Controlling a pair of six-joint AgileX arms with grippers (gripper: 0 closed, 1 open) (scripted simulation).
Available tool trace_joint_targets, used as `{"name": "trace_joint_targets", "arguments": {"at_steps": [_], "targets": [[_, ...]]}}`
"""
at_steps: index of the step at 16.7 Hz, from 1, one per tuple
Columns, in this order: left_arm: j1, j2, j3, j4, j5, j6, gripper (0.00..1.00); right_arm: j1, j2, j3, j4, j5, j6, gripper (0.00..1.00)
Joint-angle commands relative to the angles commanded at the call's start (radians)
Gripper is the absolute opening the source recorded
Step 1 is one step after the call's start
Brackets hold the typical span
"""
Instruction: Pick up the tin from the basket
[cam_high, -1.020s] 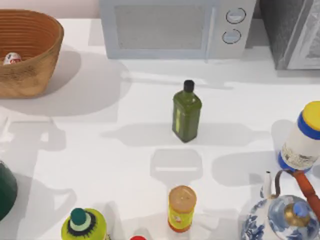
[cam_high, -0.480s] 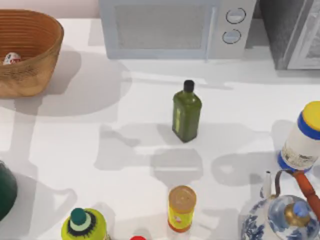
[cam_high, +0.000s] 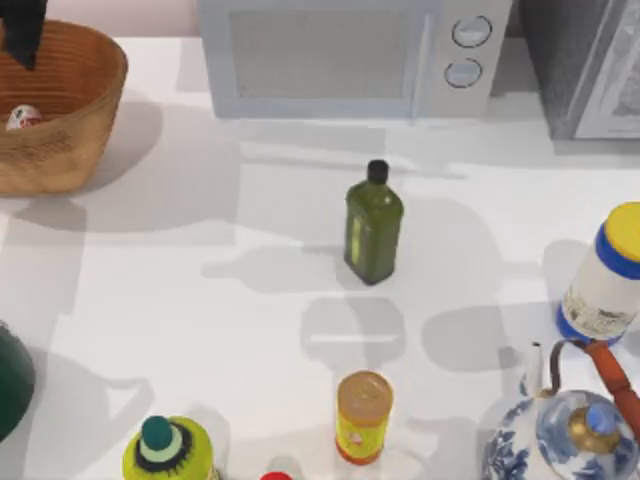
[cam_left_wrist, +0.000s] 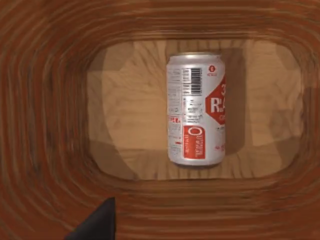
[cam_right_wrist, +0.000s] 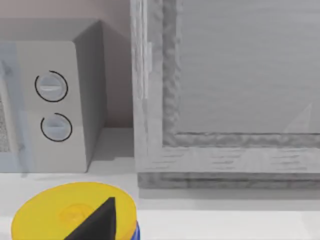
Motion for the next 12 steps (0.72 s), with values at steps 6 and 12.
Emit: {"name": "trace_joint_targets", "arguments": {"at_steps": [6,12], "targets": [[0.009,0.339,0.357,-0.179,0.011,0.004,1.0,0.0,0.0,0.0,0.0,0.0,0.0,1.0],[0.012,0.409,0.432,-0.214,0.013,0.004,1.0,0.0,0.0,0.0,0.0,0.0,0.0,1.0]]}}
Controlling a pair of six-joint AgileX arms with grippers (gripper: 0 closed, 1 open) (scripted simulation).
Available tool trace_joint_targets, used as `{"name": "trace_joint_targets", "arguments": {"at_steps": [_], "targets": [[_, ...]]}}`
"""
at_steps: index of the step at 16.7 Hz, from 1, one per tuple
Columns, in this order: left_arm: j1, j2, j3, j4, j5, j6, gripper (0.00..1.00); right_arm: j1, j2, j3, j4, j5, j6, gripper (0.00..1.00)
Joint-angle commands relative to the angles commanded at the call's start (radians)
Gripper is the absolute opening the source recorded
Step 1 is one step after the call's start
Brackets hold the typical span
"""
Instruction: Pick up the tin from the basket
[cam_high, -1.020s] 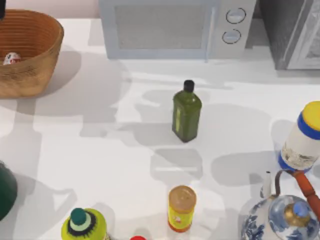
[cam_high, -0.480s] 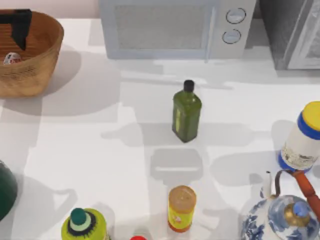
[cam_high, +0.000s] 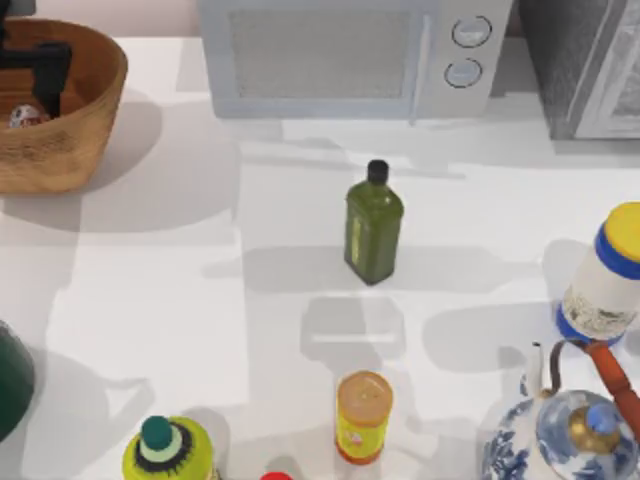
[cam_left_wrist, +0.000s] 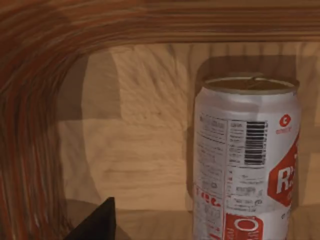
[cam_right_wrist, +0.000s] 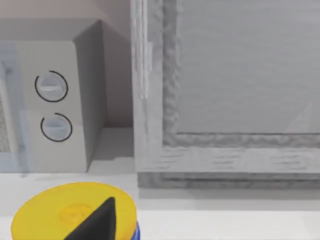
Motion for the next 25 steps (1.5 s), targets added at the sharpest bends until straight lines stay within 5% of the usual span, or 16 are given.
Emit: {"name": "trace_joint_targets", "arguments": {"at_steps": [18,25], "targets": [[-0.006,-0.023,-0.282,0.26,-0.001,-0.006,1.0,0.0,0.0,0.0,0.0,0.0,0.0,1.0],[-0.006,-0.023,-0.282,0.26,-0.001,-0.006,0.47,0.0,0.0,0.0,0.0,0.0,0.0,1.0]]}}
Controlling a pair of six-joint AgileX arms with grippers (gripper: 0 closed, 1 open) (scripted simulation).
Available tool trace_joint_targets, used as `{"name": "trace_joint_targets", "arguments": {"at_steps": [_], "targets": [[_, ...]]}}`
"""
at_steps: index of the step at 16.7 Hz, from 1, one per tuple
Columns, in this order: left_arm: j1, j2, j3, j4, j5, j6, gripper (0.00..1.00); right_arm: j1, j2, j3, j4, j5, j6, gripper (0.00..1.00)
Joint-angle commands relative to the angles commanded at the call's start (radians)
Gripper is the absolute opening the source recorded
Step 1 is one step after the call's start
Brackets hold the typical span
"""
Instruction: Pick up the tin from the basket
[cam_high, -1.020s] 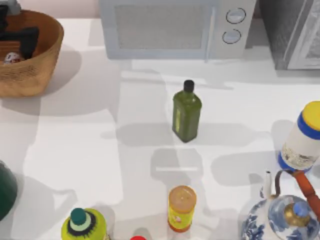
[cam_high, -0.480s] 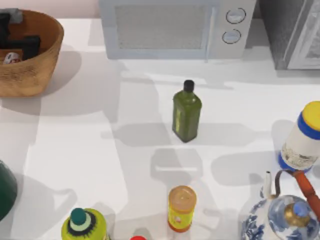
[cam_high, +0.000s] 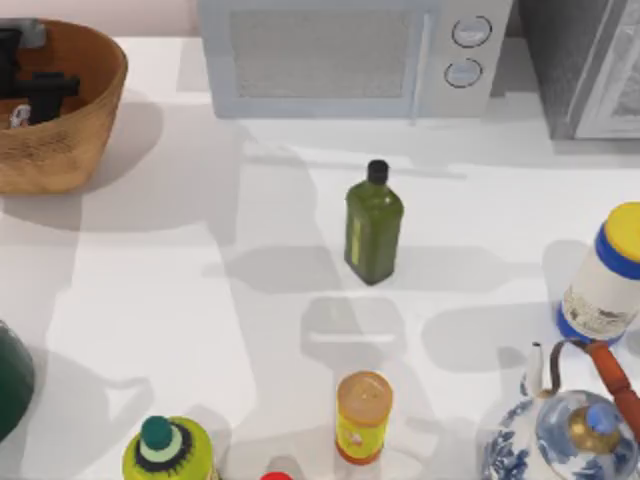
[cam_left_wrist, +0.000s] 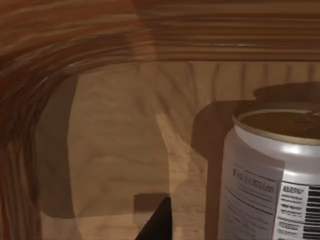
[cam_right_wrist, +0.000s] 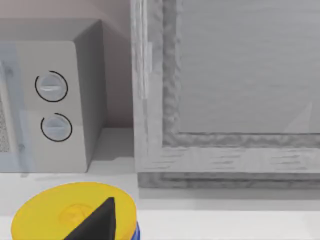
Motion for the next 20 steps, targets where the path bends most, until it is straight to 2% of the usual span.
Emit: {"name": "trace_joint_targets", "arguments": {"at_steps": [6,14,20], "targets": [[0.0,0.0,0.0,0.0,0.0,0.0,0.02,0.0,0.0,0.0,0.0,0.0,0.0,1.0],[0.0,0.0,0.0,0.0,0.0,0.0,0.0,0.0,0.0,0.0,0.0,0.0,0.0,1.0],[-0.006,-0.159,-0.126,0.044,-0.013,-0.017,0.0,0.0,0.0,0.0,0.0,0.0,0.0,1.0]]}}
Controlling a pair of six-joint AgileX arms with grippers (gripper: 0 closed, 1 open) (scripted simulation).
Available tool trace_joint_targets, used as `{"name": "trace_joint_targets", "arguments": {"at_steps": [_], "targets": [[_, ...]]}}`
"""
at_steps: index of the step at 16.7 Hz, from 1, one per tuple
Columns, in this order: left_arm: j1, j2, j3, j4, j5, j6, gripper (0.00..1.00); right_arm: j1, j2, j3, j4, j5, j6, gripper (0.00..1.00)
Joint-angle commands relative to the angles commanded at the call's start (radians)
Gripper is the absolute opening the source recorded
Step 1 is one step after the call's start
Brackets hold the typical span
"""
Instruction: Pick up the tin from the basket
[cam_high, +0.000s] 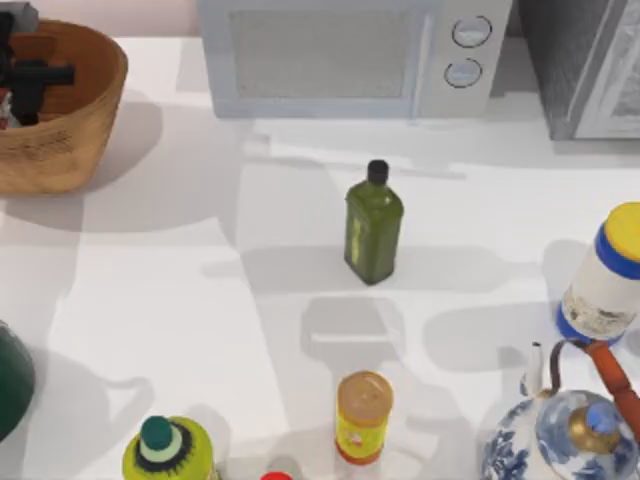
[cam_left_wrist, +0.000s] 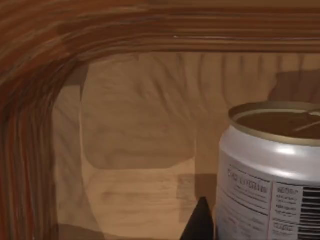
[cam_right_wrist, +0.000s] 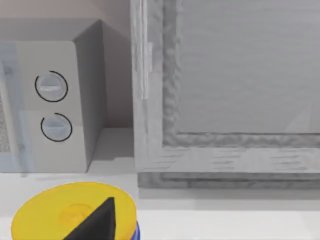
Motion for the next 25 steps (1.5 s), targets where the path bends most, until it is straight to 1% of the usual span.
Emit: {"name": "trace_joint_targets", "arguments": {"at_steps": [3,7,11,20,23,25], "targets": [[-0.012,-0.174,-0.155,0.088,-0.011,-0.012,0.0,0.0,0.0,0.0,0.0,0.0,0.0,1.0],[-0.033,-0.504,-0.45,0.25,-0.027,-0.033,0.0,0.0,0.0,0.0,0.0,0.0,0.0,1.0],[-0.056,-0.909,-0.815,0.446,-0.04,-0.055,0.0,0.0,0.0,0.0,0.0,0.0,0.0,1.0],[-0.097,-1.864,-1.695,0.902,-0.05,-0.095,0.0,0.0,0.0,0.0,0.0,0.0,0.0,1.0],[-0.102,-2.127,-1.939,1.028,-0.05,-0.102,0.0,0.0,0.0,0.0,0.0,0.0,0.0,1.0],[-0.101,-2.267,-2.071,1.095,-0.05,-0.104,0.0,0.0,0.0,0.0,0.0,0.0,0.0,1.0]]}}
